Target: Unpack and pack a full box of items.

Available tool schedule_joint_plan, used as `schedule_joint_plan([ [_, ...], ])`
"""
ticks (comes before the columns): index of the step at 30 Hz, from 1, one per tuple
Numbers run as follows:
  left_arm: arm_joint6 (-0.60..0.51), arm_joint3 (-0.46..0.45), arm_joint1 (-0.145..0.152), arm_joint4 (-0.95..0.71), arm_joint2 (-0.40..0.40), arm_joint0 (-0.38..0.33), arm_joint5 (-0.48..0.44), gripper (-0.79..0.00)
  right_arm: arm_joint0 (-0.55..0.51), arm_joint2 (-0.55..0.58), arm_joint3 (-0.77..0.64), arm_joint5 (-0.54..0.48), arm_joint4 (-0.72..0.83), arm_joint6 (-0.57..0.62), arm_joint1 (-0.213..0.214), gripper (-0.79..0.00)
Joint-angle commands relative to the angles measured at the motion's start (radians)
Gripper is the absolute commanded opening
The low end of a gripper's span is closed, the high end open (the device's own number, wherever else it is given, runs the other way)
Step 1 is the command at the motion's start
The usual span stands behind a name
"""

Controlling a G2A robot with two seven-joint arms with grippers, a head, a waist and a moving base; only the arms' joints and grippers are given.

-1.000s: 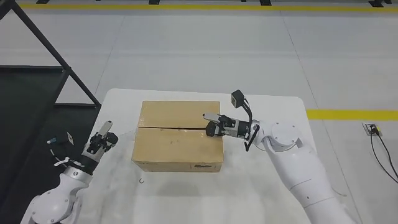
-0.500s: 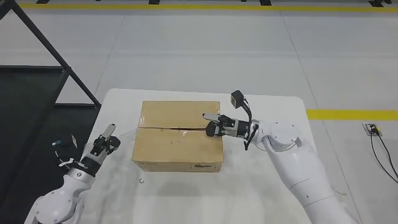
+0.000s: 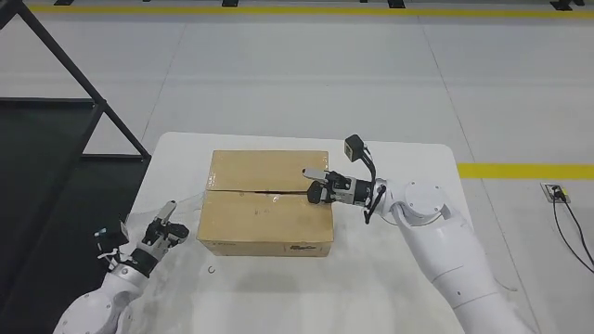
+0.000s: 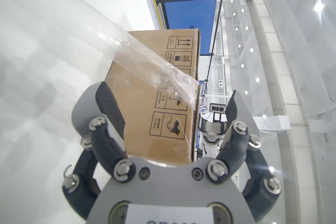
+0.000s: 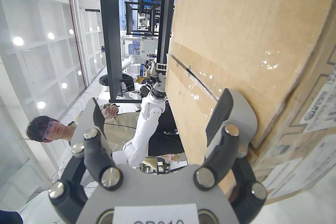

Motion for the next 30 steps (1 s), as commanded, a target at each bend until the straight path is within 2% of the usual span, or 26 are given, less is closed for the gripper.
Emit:
schedule_joint_plan([
  [1, 0.002, 0.036, -0.004, -0.009, 0.02, -0.031, 0.015, 0.0, 0.0, 0.0, 0.0, 0.0, 0.0, 0.0, 0.0, 0.0],
  [4, 0.015, 0.093, -0.011, -0.015, 0.054, -0.083, 0.018, 0.0, 0.0, 0.0, 0.0, 0.0, 0.0, 0.0, 0.0, 0.0],
  [9, 0.024, 0.193, -0.03, -0.114, 0.104, -0.168, 0.02, 0.0, 0.0, 0.0, 0.0, 0.0, 0.0, 0.0, 0.0, 0.0],
  [15, 0.052, 0.285, -0.049, -0.211, 0.124, -0.246, -0.02, 0.0, 0.0, 0.0, 0.0, 0.0, 0.0, 0.0, 0.0, 0.0],
  [22, 0.092, 0.317, -0.061, -0.257, 0.122, -0.28, -0.077, 0.0, 0.0, 0.0, 0.0, 0.0, 0.0, 0.0, 0.0, 0.0],
  [30, 0.103, 0.28, -0.067, -0.294, 0.096, -0.28, -0.138, 0.0, 0.0, 0.0, 0.0, 0.0, 0.0, 0.0, 0.0, 0.0],
])
